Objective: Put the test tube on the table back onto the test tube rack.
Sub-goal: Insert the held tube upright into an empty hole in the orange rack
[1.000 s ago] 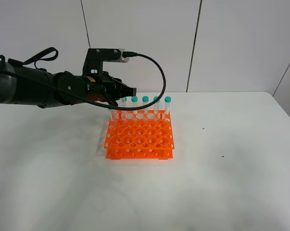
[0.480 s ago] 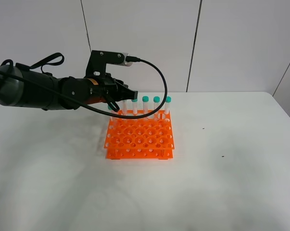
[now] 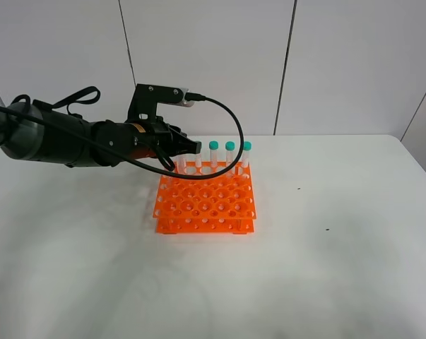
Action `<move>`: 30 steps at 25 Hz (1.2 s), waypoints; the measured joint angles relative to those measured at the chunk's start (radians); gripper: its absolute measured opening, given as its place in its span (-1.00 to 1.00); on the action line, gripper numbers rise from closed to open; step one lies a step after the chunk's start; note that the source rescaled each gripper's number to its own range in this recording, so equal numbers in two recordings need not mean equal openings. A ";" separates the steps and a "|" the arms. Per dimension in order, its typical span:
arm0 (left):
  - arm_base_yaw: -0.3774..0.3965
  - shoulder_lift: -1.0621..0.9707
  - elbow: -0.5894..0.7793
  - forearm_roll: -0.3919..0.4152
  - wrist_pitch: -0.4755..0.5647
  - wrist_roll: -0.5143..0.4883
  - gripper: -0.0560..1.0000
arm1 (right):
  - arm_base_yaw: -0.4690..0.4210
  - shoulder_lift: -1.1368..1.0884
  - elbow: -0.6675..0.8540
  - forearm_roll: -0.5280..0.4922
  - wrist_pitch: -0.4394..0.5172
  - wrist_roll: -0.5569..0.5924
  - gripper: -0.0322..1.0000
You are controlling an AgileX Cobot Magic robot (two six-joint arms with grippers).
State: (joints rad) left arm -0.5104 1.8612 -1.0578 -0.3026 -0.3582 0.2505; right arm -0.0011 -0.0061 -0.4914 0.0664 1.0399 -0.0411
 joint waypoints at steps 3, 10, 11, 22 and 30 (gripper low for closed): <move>0.000 0.003 0.000 0.000 -0.001 0.000 -0.89 | 0.000 0.000 0.000 0.000 0.000 0.000 0.88; 0.000 0.053 0.000 0.001 -0.037 -0.001 -0.89 | 0.000 0.000 0.000 0.000 0.000 0.000 0.88; 0.000 0.056 0.000 0.002 -0.043 -0.001 -0.89 | 0.000 0.000 0.000 0.001 0.000 0.000 0.88; 0.000 0.073 0.000 0.004 -0.057 -0.032 -0.89 | 0.000 0.000 0.000 0.004 0.000 0.000 0.88; 0.000 0.121 0.000 0.004 -0.082 -0.080 -0.89 | 0.000 0.000 0.000 0.004 0.000 0.000 0.88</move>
State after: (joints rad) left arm -0.5104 1.9821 -1.0578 -0.2983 -0.4401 0.1706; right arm -0.0011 -0.0061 -0.4914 0.0700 1.0399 -0.0411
